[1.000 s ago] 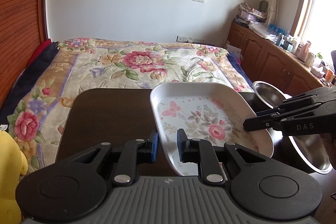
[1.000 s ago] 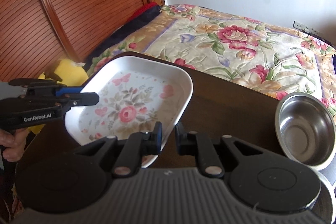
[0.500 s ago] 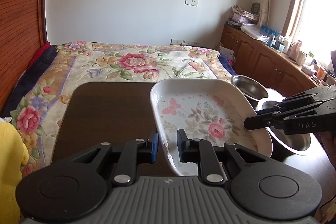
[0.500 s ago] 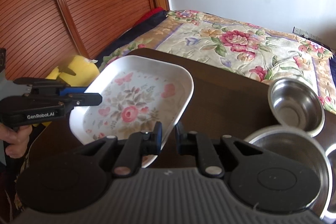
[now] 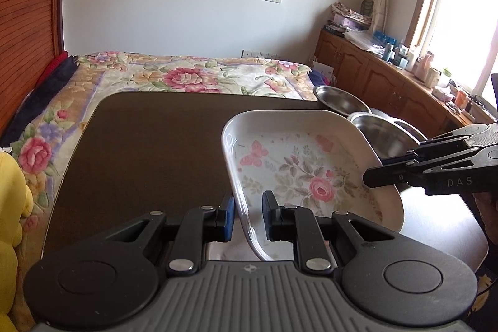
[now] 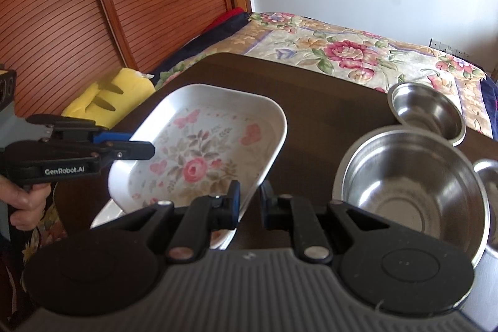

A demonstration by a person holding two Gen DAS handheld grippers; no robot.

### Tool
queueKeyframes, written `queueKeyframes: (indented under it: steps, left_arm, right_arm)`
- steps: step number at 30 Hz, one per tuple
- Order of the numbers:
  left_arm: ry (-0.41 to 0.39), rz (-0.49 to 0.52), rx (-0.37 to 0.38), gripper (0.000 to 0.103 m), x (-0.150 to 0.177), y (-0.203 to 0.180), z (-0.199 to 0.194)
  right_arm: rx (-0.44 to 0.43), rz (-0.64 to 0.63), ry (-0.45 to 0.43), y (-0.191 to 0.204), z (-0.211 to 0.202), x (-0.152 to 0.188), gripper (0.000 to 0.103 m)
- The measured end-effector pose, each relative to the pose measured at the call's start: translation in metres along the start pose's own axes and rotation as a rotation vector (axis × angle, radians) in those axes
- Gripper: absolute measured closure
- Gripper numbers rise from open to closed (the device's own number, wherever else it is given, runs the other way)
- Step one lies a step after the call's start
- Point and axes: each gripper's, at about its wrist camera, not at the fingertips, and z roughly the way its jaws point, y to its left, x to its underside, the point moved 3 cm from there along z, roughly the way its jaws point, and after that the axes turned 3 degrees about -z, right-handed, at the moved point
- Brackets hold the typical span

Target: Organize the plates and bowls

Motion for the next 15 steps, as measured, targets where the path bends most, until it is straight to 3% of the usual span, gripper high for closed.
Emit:
queueKeyframes:
  steps: [15]
  left_arm:
    - [0.007, -0.02, 0.005, 0.083, 0.034, -0.004, -0.025]
  right_arm:
    - [-0.012, -0.02, 0.006, 0.021, -0.005, 0.03, 0.088]
